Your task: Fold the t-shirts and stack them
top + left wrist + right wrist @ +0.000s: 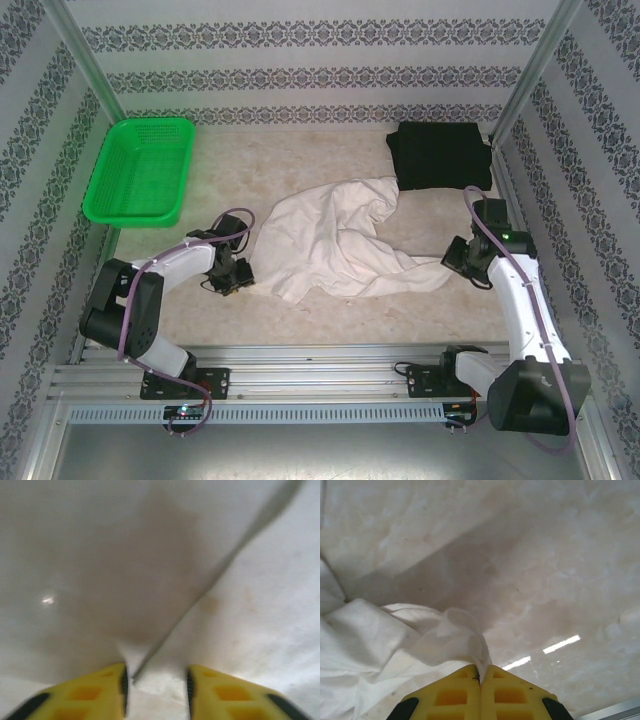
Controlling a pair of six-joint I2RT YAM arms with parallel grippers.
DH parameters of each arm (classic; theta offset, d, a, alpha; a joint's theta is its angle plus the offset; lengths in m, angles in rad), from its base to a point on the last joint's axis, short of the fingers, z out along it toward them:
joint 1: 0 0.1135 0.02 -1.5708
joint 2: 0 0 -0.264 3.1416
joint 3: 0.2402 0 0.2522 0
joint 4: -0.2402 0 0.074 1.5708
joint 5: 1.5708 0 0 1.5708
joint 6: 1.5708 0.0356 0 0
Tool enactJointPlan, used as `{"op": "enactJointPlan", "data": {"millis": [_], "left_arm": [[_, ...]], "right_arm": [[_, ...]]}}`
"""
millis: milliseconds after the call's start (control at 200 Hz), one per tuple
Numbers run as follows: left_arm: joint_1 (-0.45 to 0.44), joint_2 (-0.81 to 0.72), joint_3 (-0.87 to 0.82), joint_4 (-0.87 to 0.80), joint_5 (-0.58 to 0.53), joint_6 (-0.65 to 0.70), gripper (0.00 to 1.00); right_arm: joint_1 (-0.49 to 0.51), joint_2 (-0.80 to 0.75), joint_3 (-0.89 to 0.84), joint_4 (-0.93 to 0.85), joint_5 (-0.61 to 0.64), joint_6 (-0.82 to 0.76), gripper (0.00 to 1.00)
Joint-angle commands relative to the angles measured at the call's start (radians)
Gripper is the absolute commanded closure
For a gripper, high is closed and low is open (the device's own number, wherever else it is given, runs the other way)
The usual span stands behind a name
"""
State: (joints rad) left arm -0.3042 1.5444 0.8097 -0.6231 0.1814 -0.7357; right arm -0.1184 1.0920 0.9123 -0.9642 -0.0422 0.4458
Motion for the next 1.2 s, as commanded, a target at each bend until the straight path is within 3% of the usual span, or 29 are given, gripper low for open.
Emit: {"op": "enactJointPlan", "data": {"millis": [0, 100, 330, 460, 550, 664, 714, 1004, 1194], "left_arm": [[-0.016, 0.044, -0.023, 0.095, 0.103, 0.000, 0.85], [-0.016, 0.024, -0.016, 0.114, 0.111, -0.006, 1.00], [0.031, -0.096, 0.023, 0.110, 0.095, -0.021, 1.00], [0.100, -0.194, 0.035, 0.092, 0.085, -0.024, 1.00], [0.144, -0.242, 0.055, 0.070, 0.077, 0.004, 1.00], [0.160, -0.253, 0.062, 0.081, 0.103, 0.012, 1.00], [0.160, -0.254, 0.052, 0.098, 0.113, 0.004, 1.00], [0.160, -0.282, 0.000, 0.123, 0.143, 0.003, 1.00], [0.159, -0.294, -0.020, 0.124, 0.150, 0.014, 1.00]], "right_arm": [[-0.016, -0.006, -0.063, 0.027, 0.012, 0.007, 1.00], [-0.028, 0.007, -0.055, 0.037, 0.016, 0.030, 0.96], [-0.038, -0.014, -0.195, 0.108, -0.111, 0.168, 0.95], [-0.035, -0.082, -0.255, 0.113, -0.093, 0.193, 0.93], [-0.011, -0.095, -0.274, 0.109, -0.094, 0.212, 0.83], [0.029, -0.060, -0.306, 0.097, -0.082, 0.246, 0.59], [0.035, -0.045, -0.310, 0.090, -0.074, 0.262, 0.53], [0.056, -0.118, -0.169, 0.025, 0.018, 0.252, 0.33], [-0.039, -0.012, -0.128, 0.070, -0.044, 0.249, 0.33]]}}
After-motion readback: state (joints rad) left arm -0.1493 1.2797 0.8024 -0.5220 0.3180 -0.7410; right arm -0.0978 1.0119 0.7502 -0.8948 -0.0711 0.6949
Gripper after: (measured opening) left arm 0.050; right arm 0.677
